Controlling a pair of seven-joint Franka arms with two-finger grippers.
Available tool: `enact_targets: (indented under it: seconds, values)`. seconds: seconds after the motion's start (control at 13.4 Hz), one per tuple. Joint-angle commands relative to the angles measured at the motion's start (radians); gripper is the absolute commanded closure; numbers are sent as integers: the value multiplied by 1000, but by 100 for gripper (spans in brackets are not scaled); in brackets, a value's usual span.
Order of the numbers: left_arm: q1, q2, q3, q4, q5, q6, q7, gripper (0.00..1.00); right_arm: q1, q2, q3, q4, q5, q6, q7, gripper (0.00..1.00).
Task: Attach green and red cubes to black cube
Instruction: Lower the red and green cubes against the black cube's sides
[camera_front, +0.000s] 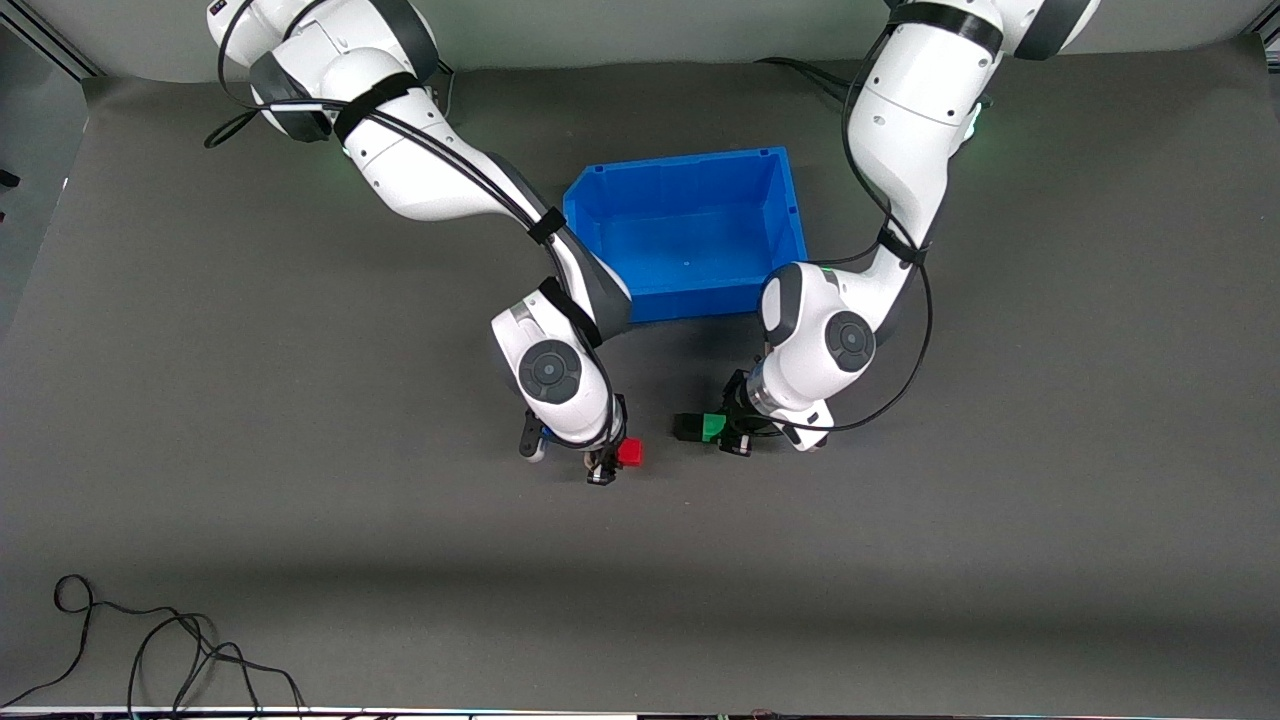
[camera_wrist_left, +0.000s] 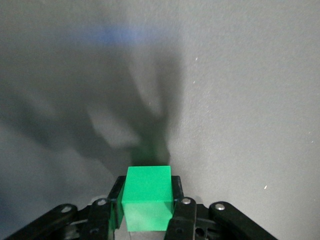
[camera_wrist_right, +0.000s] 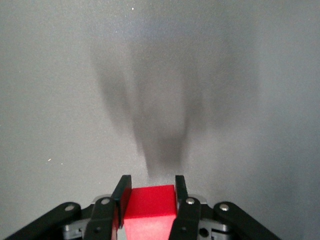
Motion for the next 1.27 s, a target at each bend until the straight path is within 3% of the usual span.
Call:
enact_targets:
  seconds: [0.0,0.45,1.19]
  values:
    - [-30,21,18,27,0,26,-55,93,1,29,-4,48,2,-19,29,100]
    - [-33,60,21,102,2,26,-198,92,10,32,-2,45,0,-17,16,100]
    - [-49,74,23,156,27,16,-273,92,41,41,-1,42,5,-17,32,100]
